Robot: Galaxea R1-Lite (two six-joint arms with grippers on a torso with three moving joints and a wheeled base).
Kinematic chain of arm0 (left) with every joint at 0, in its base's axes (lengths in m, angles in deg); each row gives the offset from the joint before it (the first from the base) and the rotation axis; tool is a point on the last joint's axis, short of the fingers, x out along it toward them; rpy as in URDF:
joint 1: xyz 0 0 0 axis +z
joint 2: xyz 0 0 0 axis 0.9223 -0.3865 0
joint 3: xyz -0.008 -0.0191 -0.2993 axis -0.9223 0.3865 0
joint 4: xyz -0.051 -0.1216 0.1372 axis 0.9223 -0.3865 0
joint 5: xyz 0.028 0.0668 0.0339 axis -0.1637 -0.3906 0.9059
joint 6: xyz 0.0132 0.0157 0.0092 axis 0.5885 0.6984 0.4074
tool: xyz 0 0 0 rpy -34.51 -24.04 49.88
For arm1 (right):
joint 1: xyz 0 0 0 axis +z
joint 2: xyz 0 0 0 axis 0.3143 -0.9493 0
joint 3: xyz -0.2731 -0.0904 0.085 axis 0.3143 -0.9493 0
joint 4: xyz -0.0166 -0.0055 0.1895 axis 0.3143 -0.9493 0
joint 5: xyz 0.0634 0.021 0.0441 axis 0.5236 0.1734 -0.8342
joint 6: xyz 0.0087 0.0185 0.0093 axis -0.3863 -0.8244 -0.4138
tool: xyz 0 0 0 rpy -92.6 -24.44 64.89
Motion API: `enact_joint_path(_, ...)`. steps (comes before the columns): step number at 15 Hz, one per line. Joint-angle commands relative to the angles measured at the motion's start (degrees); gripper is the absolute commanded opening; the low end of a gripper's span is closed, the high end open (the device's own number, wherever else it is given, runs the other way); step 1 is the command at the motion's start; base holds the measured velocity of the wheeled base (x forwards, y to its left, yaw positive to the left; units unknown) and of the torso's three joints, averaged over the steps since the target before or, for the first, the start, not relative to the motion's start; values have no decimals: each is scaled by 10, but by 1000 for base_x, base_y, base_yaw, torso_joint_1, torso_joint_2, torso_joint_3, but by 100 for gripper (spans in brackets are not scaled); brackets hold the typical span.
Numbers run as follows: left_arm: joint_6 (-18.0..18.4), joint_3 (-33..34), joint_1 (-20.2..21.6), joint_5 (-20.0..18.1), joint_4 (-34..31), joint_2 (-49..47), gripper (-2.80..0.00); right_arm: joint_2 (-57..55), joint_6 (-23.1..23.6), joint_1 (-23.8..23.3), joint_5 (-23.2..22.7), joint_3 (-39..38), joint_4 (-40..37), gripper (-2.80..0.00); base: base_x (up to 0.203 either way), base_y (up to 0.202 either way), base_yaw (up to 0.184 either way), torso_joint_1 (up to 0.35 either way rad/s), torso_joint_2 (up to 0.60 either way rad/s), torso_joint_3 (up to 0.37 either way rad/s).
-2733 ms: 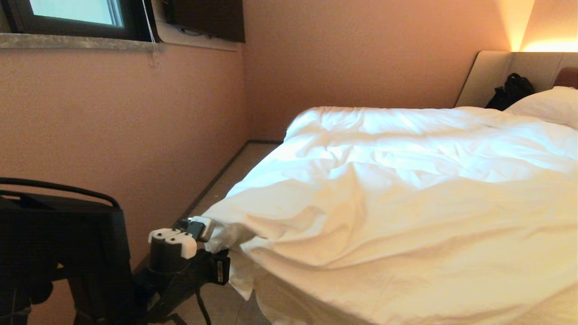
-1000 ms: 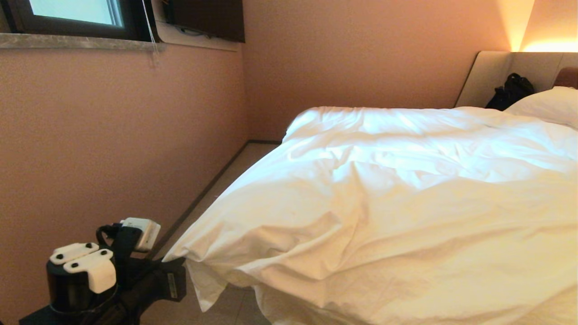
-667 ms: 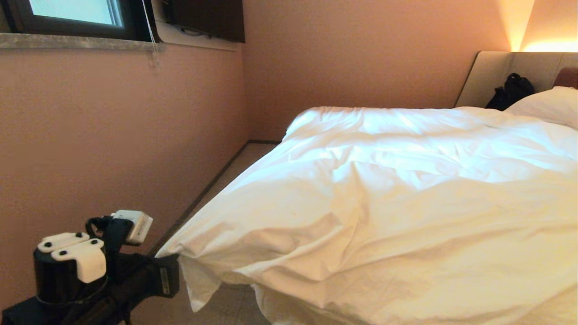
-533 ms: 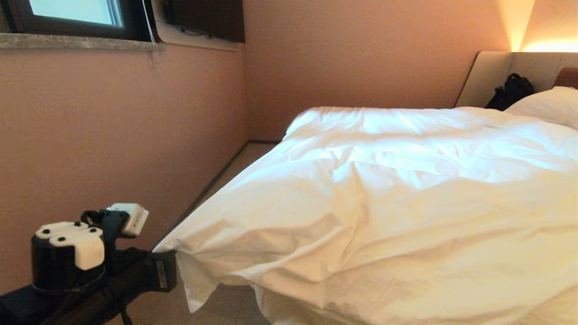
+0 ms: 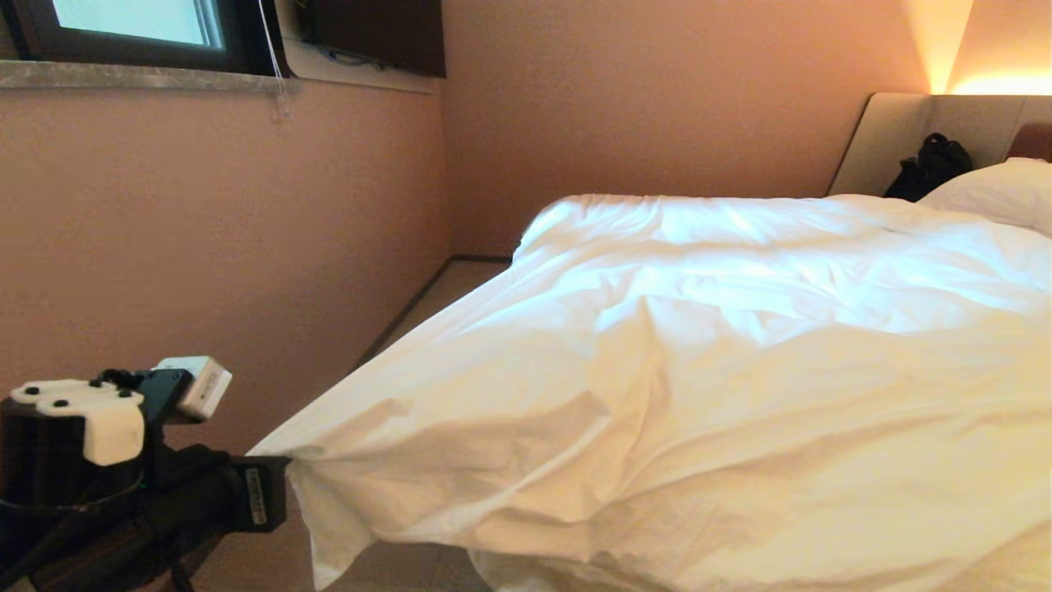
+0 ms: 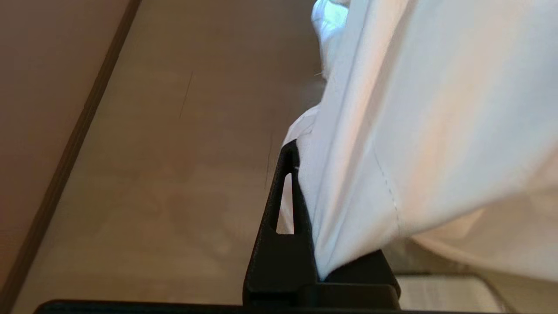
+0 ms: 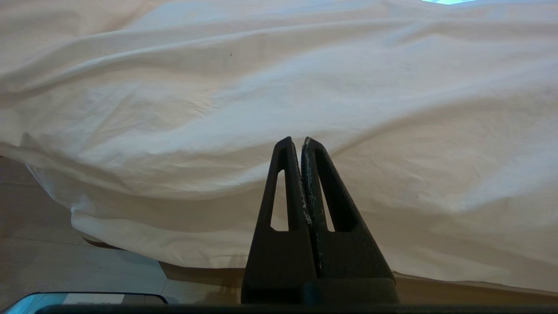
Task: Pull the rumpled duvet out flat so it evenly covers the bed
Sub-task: Flatten the corners of the folded blanket
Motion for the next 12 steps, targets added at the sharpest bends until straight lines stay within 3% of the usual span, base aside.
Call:
enact_joint_path(1, -2, -18, 3, 0, -66, 44, -280, -1, -1, 0, -1, 0, 0, -280, 0, 0, 0, 0, 0, 0)
enact_joint_path(3, -1, -28, 4, -3, -117, 60, -280, -1, 0, 0, 0, 0, 0, -280, 0, 0, 0, 0, 0, 0)
enact_joint_path(12, -2, -20, 4, -26, -122, 62, -280, -1, -1, 0, 0, 0, 0, -280, 0, 0, 0, 0, 0, 0)
